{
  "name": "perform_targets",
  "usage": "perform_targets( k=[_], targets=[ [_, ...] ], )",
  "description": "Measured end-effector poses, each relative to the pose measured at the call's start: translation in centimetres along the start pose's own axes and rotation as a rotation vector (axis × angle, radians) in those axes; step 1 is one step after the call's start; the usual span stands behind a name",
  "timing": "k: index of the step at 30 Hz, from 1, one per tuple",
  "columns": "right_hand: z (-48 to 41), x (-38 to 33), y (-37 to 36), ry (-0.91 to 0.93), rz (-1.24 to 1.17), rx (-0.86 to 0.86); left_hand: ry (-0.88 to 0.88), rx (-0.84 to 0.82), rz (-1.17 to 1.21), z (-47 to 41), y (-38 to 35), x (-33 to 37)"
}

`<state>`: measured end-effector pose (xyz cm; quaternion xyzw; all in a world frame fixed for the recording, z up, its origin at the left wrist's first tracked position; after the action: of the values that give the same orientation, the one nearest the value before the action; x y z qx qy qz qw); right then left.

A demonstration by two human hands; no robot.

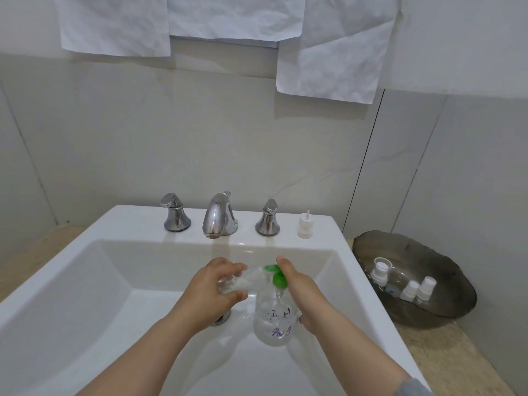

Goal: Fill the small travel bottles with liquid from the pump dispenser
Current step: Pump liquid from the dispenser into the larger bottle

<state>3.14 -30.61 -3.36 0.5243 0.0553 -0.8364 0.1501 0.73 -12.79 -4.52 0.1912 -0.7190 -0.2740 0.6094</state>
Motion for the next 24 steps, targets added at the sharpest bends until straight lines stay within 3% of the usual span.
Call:
perform_targets(
  k=[5,12,24],
  targets=[
    [-0.17,0.28,-0.21,0.043,0.084,0.029,-0.016,0.016,0.024,0.03,0.11,0.30],
    [-0.21,0.05,-0.08,-0.022,0.006,-0.068,-0.045,0.046,0.075,-0.26,0.55,0.28],
    [-0.08,0.67,-0.04,-0.076,-0.069,-0.060,-0.041,0.044,0.061,-0.28,0.43,0.19]
  ],
)
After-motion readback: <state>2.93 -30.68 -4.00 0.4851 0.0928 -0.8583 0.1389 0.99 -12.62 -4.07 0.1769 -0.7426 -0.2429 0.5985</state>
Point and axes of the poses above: each hand's wrist, its own z-axis away from the middle knuckle, its own y-axis out of the back of the hand, x = y × z, the point moved 3 cm from there along -z, towards the middle knuckle, and after that the axes turned 12 degrees about -x, right-handed, at the moved point
